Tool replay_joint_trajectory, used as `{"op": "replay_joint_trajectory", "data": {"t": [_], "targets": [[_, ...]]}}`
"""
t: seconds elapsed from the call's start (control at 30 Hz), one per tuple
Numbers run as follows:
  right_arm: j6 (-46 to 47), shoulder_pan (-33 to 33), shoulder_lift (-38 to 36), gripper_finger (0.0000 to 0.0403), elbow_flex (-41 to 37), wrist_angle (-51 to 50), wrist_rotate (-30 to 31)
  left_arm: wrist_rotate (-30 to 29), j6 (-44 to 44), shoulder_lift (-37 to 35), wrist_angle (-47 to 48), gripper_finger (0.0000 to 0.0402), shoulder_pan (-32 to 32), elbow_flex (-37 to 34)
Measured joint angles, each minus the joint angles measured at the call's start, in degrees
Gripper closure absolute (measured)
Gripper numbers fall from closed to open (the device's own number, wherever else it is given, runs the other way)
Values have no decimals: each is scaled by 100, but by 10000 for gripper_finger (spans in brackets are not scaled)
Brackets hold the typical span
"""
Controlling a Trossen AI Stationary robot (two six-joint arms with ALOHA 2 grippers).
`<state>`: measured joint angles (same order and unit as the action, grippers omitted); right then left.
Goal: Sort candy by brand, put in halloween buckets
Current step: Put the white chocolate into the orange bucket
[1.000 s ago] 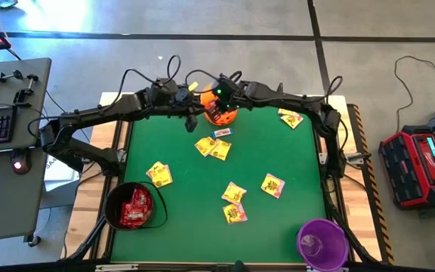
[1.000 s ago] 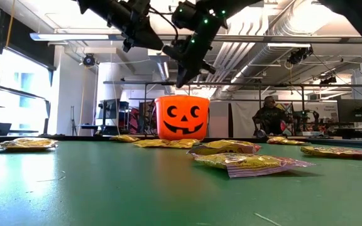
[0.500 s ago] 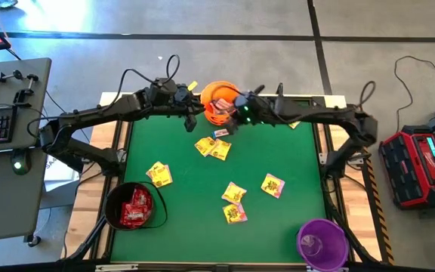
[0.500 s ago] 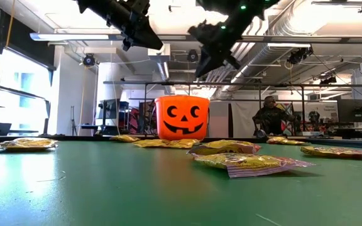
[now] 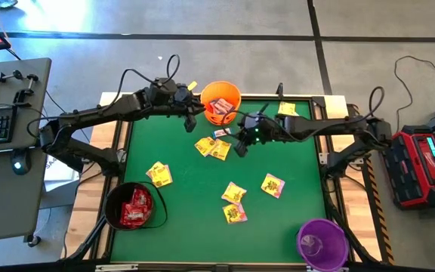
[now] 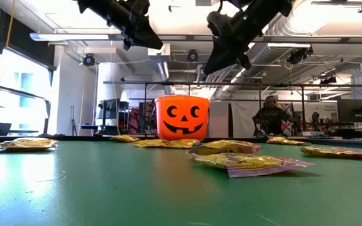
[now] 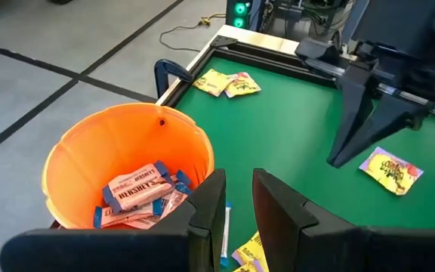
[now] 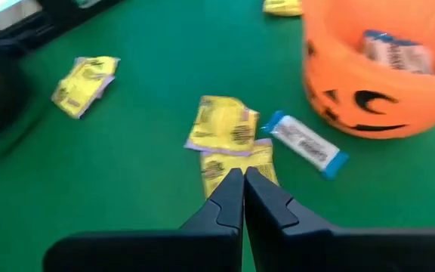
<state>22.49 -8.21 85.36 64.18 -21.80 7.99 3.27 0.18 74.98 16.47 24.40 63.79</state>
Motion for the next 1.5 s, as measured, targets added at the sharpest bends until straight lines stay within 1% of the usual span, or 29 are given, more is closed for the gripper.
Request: {"op": "replay_joint_trajectory", "data": {"t": [0.23, 0.43, 0.53, 0.67, 0.77, 0.9, 1.03, 1.17, 1.33, 1.5], "targets": [[-70, -6, 5, 403, 0, 17, -84, 0, 5, 0, 7, 344, 0, 0], [-1207, -37, 108, 402, 0, -227, 57, 0, -51, 0, 16, 344, 0, 0], [-1396, -39, 258, 402, 0, -181, 25, 0, -51, 0, 30, 344, 0, 0], [-1415, -96, 567, 392, 0, -57, -278, 6, -53, 0, 45, 344, 0, 0], [-1306, -177, 853, 366, 0, 150, -308, 93, -82, 0, 72, 344, 0, 2], [-1221, -282, 1202, 314, 0, 789, -306, 96, -94, 0, 145, 344, -2, 2], [-1532, -405, 1491, 263, 0, 1256, -202, 100, -97, 0, 163, 344, -2, -30], [-1754, -590, 1773, 223, 0, 1335, -303, 102, -106, 0, 196, 344, -1, -155], [-1946, -770, 2057, 181, 0, 1297, -414, 105, -154, 0, 208, 344, -21, -282], [-2623, -915, 2242, 159, 2, 1322, -55, 124, -88, 0, 195, 344, -50, -282]]}}
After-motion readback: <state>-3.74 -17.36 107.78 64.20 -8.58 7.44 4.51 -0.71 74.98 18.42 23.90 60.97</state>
